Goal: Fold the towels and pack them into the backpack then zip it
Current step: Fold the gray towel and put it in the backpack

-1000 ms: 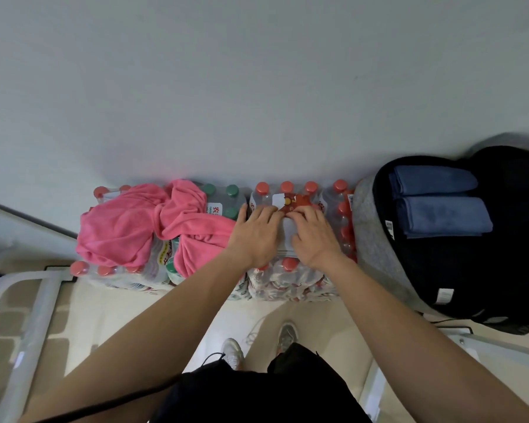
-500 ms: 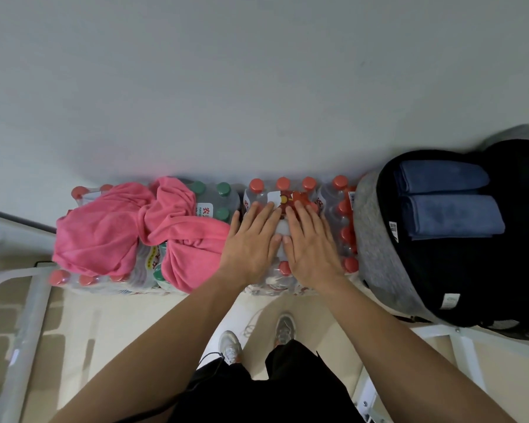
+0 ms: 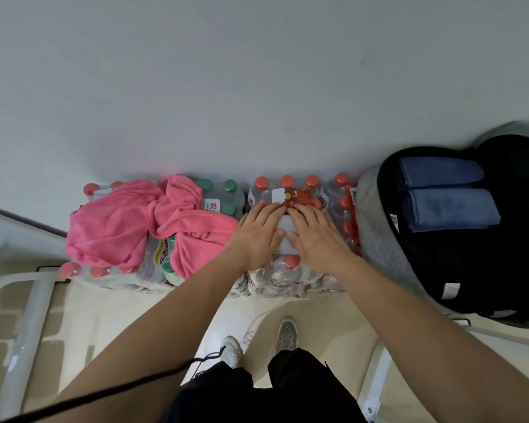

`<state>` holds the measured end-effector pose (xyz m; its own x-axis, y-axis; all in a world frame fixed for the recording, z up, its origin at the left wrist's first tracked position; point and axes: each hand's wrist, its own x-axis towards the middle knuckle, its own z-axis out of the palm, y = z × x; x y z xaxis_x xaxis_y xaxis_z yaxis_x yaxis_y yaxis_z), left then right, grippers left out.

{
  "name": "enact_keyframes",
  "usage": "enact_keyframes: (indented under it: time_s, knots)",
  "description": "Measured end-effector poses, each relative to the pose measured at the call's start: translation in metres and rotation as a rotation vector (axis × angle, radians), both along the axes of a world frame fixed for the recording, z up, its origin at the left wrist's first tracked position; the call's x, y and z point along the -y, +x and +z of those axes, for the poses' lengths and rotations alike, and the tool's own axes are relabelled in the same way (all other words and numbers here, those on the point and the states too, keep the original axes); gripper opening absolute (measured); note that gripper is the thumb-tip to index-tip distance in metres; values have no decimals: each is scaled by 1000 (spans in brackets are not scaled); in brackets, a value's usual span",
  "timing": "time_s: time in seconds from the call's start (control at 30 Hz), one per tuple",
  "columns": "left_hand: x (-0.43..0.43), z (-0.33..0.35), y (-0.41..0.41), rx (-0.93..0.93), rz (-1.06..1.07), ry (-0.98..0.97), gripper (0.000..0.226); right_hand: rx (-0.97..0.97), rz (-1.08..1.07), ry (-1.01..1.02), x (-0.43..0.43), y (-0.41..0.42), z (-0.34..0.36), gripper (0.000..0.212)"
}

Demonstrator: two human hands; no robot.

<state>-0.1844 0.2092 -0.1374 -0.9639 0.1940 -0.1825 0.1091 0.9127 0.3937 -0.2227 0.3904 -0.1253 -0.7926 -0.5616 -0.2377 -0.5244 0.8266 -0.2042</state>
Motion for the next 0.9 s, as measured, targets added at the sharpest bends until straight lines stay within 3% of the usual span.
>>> enact_keyframes:
  time_s: [0.1,0.2,0.3,0.5,0.63,0.9]
  knots:
    - [3,18,2,69,-13,-4,60,92,-7,46,0,-1,18,63]
    - [3,38,0,72,-21,-134,67,146,-66,64,2,0,37,67]
    - [3,54,-2,115,-76,-211,55,165,-47,100,0,4,49,62]
    - [9,91,10,173,-57,46,42,266,-155,-48,-19,20,84,54]
    - [6,116,4,177,-19,258,38,296,-378,-242,-44,31,117,55]
    - [-51,143,-17,145,68,638,52,283,-855,-727,-106,50,144,55]
